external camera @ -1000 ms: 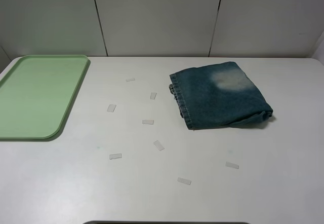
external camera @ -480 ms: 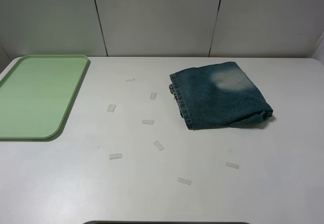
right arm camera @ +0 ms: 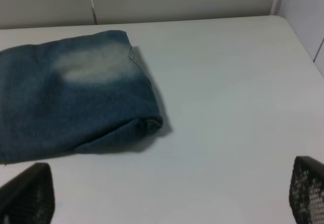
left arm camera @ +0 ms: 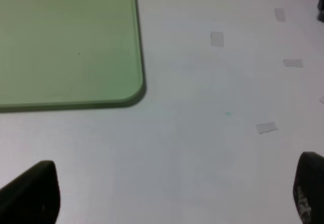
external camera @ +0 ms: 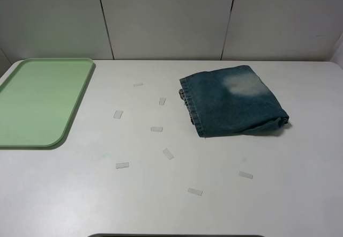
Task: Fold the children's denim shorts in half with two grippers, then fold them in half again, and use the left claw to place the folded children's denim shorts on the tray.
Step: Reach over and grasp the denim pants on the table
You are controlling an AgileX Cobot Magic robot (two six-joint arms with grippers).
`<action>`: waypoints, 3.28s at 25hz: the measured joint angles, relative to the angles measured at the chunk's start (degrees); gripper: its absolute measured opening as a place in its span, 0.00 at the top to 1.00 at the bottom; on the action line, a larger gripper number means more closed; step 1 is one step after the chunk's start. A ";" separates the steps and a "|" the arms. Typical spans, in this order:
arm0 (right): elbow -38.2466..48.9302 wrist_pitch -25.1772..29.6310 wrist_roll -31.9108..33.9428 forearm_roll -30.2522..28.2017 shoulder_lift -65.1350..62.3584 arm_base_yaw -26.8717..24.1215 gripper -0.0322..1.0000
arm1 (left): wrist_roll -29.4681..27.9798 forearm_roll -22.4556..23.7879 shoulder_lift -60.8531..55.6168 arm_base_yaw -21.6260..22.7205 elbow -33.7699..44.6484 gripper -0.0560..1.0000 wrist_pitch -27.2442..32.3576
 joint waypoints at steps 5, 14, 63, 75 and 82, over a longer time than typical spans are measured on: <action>0.00 0.00 0.00 0.00 0.00 0.00 0.29 | 0.00 0.00 0.00 0.00 0.00 0.09 0.00; 0.00 0.00 0.00 0.05 0.00 0.00 0.29 | 0.00 0.00 0.00 0.00 0.00 0.09 0.00; 0.00 0.00 0.00 0.23 0.00 0.00 0.29 | -11.99 -0.07 90.39 -29.02 -34.84 0.09 -23.46; 0.00 0.00 0.00 0.23 0.00 0.00 0.29 | -18.62 0.44 116.45 -39.03 -54.75 0.09 -30.62; 0.00 0.00 0.00 0.30 0.00 0.00 0.29 | -20.73 0.56 127.66 -41.91 -67.08 0.09 -30.88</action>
